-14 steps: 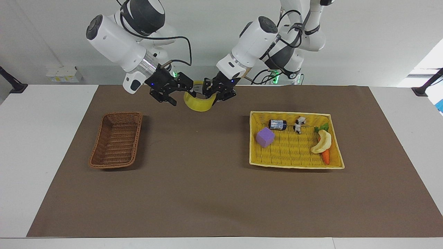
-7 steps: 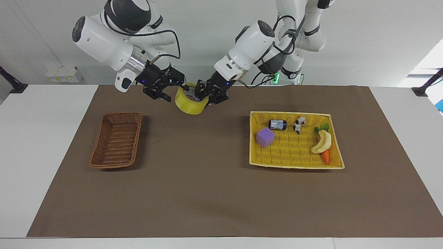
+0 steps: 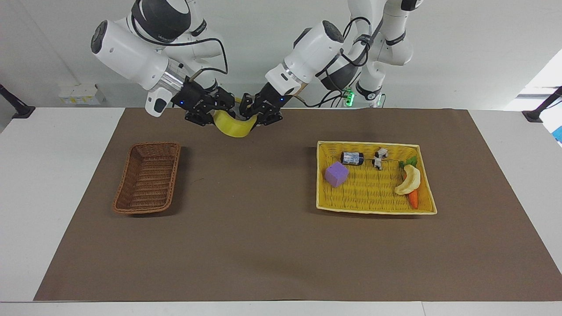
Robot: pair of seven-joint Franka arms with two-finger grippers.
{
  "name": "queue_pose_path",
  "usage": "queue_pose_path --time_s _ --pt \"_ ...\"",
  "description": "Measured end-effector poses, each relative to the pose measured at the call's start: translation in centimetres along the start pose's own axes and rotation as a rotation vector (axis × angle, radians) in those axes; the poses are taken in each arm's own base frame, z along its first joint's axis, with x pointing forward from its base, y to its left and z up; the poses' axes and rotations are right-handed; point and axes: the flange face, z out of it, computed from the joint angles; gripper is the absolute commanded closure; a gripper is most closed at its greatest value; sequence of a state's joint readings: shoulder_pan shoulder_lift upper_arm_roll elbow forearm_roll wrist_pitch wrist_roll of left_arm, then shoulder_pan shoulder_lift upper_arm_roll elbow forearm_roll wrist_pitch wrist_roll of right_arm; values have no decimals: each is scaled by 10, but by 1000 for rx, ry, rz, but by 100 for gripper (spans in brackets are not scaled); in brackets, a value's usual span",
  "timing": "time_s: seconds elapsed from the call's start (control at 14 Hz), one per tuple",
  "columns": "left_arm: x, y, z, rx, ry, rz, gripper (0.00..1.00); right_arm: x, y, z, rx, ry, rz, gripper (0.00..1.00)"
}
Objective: Move tape to another basket
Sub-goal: 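Grasp the tape with the right gripper while the left gripper releases it, then lower the tape into the wicker basket while the left gripper withdraws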
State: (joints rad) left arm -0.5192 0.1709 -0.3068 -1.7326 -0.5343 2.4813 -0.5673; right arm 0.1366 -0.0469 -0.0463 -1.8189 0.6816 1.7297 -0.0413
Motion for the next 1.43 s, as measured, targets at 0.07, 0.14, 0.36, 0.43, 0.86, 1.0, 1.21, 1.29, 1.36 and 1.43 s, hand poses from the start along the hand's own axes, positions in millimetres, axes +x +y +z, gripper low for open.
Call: queue_pose_path --time_s 0.07,0.14,0.36,0.43,0.86,1.0,1.21,1.29,1.36,1.43 --pt "1 4 -4 -8 6 3 0 0 0 -3 0 6 14 100" --pt "4 10 -12 -23 16 5 0 1 2 -6 1 12 26 100" --pt "0 29 -48 -49 25 -71 0 3 11 -11 1 22 44 100" --pt "-2 32 -60 -46 20 -109 0 3 12 -12 1 22 45 100" --pt "42 -28 -109 110 -70 -143 0 2 22 -24 -14 38 58 100" --pt "65 -55 -123 155 -60 -104 0 -8 51 -59 -50 47 87 100" --pt "96 -102 -146 314 -35 4 0 -23 115 -109 -247 86 103 100" --pt "106 -119 -156 358 -32 27 0 -21 129 -114 -286 108 117 100" --pt "116 -138 -167 398 -36 48 0 -17 146 -114 -304 130 139 100" --pt "126 -158 -180 430 -45 65 0 -10 168 -113 -309 147 172 100"
